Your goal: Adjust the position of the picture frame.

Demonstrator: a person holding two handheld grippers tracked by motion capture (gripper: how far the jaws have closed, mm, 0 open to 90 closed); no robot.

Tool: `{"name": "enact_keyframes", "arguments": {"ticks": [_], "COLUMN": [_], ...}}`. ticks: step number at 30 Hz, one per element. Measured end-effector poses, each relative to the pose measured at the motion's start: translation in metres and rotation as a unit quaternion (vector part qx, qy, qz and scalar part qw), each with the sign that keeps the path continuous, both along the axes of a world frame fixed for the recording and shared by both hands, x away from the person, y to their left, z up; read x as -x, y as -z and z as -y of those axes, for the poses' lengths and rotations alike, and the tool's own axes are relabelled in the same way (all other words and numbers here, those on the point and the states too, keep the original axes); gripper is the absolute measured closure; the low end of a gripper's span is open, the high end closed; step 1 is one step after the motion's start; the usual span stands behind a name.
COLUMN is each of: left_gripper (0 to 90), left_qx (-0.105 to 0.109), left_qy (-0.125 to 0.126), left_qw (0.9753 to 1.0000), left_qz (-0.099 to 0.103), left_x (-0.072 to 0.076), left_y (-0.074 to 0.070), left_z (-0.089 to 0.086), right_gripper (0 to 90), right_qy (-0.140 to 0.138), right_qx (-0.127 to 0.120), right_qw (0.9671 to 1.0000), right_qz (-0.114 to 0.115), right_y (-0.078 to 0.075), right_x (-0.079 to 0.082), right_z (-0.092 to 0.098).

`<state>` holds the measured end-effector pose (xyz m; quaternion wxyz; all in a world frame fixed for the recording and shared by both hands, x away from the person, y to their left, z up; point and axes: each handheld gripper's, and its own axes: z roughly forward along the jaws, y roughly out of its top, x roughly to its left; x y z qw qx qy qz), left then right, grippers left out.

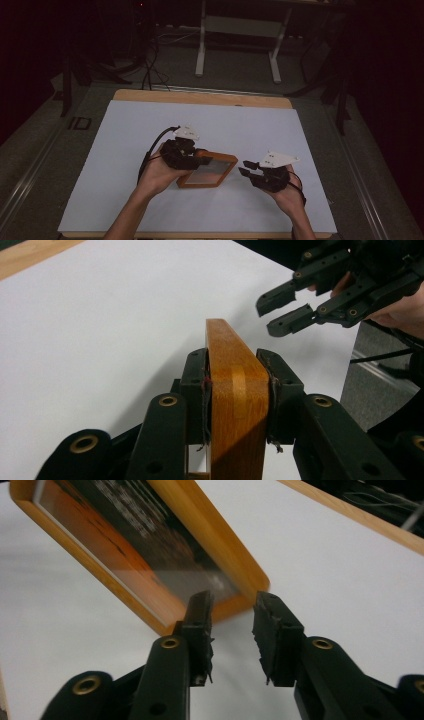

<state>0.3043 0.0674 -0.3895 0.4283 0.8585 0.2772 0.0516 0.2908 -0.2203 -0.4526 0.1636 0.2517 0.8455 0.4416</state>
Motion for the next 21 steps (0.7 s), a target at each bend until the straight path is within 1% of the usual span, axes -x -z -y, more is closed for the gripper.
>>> {"name": "enact_keyframes", "arguments": {"ticks": [3,7,9,12,16,19,21], "left_gripper": [68.3,67.7,66.7,66.1,66.0,65.8,65.2], "left_qx": [-0.011,-0.022,-0.016,-0.012,-0.012,-0.022,-0.027], "left_qy": [0.014,0.042,0.058,0.067,0.074,0.075,0.073], "left_qw": [0.9998,0.9986,0.9979,0.9974,0.9968,0.9964,0.9963], "left_qz": [0.011,0.022,0.021,0.023,0.027,0.033,0.036], "left_x": [-0.002,-0.004,-0.006,-0.008,-0.01,-0.011,-0.012], "left_y": [-0.003,-0.005,-0.005,-0.004,-0.003,-0.004,-0.003], "left_z": [0.011,0.024,0.03,0.035,0.038,0.04,0.04], "right_gripper": [61.9,53.6,49.7,45.4,41.7,40.9,40.8], "right_qy": [-0.012,-0.031,-0.041,-0.057,-0.088,-0.102,-0.105], "right_qx": [0.012,0.009,0.013,0.014,0.015,0.012,0.01], "right_qw": [0.9999,0.9994,0.9991,0.9982,0.9959,0.9947,0.9944], "right_qz": [0.004,0.008,0.007,0.008,0.012,0.01,0.007], "right_y": [-0.003,-0.008,-0.01,-0.014,-0.018,-0.019,-0.018], "right_x": [-0.005,-0.012,-0.016,-0.02,-0.023,-0.026,-0.028], "right_z": [-0.006,-0.013,-0.016,-0.02,-0.026,-0.031,-0.033]}}
